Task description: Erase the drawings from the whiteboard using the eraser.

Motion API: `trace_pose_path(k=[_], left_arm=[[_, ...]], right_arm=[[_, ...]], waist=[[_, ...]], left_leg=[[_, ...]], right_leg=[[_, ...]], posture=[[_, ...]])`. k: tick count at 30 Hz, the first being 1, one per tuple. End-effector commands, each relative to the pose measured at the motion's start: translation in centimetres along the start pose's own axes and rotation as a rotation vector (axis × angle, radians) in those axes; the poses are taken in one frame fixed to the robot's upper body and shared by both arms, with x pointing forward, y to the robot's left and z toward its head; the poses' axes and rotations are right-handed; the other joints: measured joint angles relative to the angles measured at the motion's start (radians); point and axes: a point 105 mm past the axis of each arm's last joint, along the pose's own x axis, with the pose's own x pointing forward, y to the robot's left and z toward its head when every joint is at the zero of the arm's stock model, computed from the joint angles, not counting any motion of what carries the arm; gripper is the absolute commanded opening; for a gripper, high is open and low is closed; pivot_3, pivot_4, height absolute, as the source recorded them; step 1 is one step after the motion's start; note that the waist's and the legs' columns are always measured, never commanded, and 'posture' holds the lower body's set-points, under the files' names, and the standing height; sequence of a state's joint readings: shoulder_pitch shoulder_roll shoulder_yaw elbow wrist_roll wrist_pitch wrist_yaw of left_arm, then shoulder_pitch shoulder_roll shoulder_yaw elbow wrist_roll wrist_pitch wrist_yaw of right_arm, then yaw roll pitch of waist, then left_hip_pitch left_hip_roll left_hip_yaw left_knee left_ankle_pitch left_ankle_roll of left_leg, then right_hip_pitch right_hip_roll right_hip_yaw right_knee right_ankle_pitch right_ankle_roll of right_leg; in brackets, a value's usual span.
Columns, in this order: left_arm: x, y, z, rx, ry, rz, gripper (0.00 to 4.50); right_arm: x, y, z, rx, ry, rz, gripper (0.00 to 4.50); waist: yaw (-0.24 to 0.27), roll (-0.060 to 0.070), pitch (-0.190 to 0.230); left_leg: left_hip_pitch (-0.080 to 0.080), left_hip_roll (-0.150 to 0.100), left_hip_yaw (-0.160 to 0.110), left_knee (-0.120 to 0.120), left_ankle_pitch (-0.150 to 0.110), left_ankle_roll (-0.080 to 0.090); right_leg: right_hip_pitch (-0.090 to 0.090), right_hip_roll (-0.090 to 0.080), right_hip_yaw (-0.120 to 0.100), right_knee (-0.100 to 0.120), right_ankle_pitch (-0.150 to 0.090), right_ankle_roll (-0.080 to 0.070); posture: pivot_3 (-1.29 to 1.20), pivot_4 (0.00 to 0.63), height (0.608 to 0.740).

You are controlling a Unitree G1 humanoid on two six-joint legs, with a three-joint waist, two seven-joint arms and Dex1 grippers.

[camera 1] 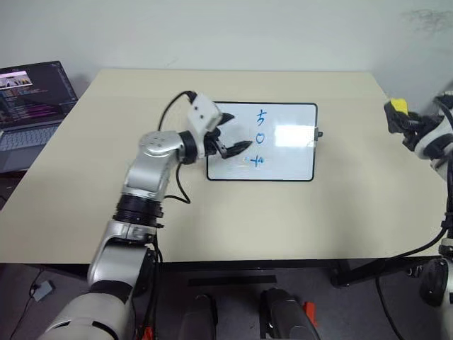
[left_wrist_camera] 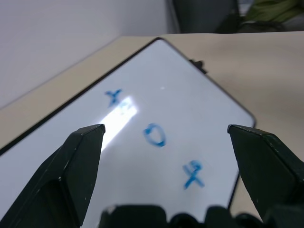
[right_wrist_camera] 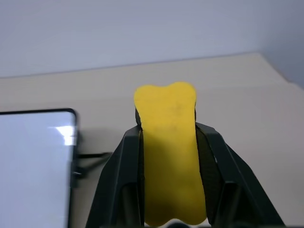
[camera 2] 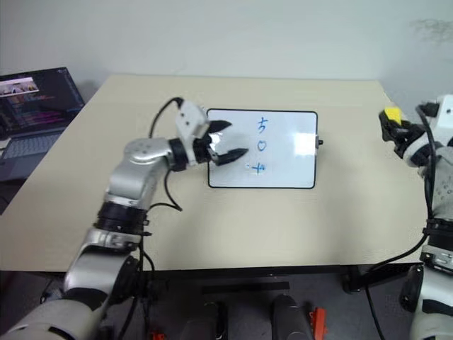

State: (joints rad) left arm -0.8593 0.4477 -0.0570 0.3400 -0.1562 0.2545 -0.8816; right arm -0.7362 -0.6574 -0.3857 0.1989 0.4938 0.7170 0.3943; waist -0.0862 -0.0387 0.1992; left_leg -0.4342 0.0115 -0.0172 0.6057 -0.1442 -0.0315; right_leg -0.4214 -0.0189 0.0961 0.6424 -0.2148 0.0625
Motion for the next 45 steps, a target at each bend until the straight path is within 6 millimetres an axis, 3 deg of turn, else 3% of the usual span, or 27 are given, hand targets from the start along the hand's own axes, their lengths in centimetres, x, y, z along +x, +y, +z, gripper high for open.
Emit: trace_pose_path(k=[1, 6, 11, 18, 22, 28, 34, 45], left_arm=[[-2.1, 1.9, 0.6, 0.042, -0.008, 0.087, 4.50], [-4.6, 3.7, -0.2, 0.051, 0.039, 0.208, 4.50], [-5.8, 3.6, -1.0, 0.040, 0.081, 0.257, 4.50], [-6.9, 3.0, -2.0, 0.019, 0.127, 0.291, 4.50], [-7.0, 2.7, -2.6, 0.023, 0.158, 0.293, 4.50], [-6.7, 2.1, -3.1, 0.009, 0.169, 0.285, 4.50], [-5.7, 1.0, -2.2, -0.043, 0.123, 0.256, 4.50], [-5.7, 0.0, -1.6, -0.056, 0.100, 0.184, 4.50]], right_arm=[[0.8, 3.8, 3.0, -0.048, -0.093, 0.120, 1.12], [2.6, 7.9, 3.8, -0.082, -0.138, 0.239, 1.12], [4.3, 11.2, 3.6, -0.188, -0.156, 0.317, 1.12], [6.7, 16.7, 1.1, -0.467, -0.154, 0.452, 1.11], [7.3, 18.6, 0.2, -0.558, -0.173, 0.521, 1.11], [8.3, 19.6, 0.0, -0.642, -0.221, 0.531, 1.11], [9.0, 20.3, -0.5, -0.710, -0.247, 0.537, 1.11], [9.9, 20.9, -1.4, -0.749, -0.249, 0.533, 1.11]], waist=[[0.000, 0.000, 0.000], [0.002, 0.000, 0.000], [0.003, 0.000, 0.000], [0.001, 0.000, 0.000], [0.000, 0.000, 0.000], [0.001, 0.000, 0.000], [0.001, 0.000, 0.000], [-0.003, 0.000, 0.000]], left_leg=[[0.000, 0.000, 0.000, 0.000, 0.000, 0.000], [0.000, 0.001, 0.000, -0.002, 0.000, 0.000], [0.000, 0.001, 0.000, -0.003, 0.000, 0.000], [0.000, 0.001, 0.000, -0.003, 0.000, 0.000], [0.000, 0.001, 0.000, -0.004, 0.000, 0.000], [0.000, 0.001, 0.000, -0.004, 0.000, 0.000], [0.000, 0.001, 0.000, -0.004, 0.000, 0.000], [0.001, 0.001, 0.000, -0.005, 0.000, 0.000]], right_leg=[[0.000, 0.000, 0.000, 0.000, 0.000, 0.000], [-0.001, 0.000, -0.001, 0.000, 0.000, 0.000], [-0.001, 0.000, -0.001, 0.000, 0.000, 0.000], [-0.002, 0.000, -0.001, 0.001, 0.000, 0.000], [-0.002, 0.000, -0.001, 0.001, 0.000, 0.000], [-0.002, 0.000, -0.001, 0.001, 0.000, 0.000], [-0.002, 0.000, -0.002, 0.001, 0.000, 0.000], [-0.002, 0.000, -0.002, 0.001, 0.000, -0.001]], posture=[[0.00, 0.150, 0.740], [0.00, 0.150, 0.740], [0.00, 0.150, 0.740], [0.00, 0.150, 0.740], [0.00, 0.150, 0.740], [0.00, 0.150, 0.740], [0.00, 0.150, 0.740], [0.00, 0.150, 0.740]])
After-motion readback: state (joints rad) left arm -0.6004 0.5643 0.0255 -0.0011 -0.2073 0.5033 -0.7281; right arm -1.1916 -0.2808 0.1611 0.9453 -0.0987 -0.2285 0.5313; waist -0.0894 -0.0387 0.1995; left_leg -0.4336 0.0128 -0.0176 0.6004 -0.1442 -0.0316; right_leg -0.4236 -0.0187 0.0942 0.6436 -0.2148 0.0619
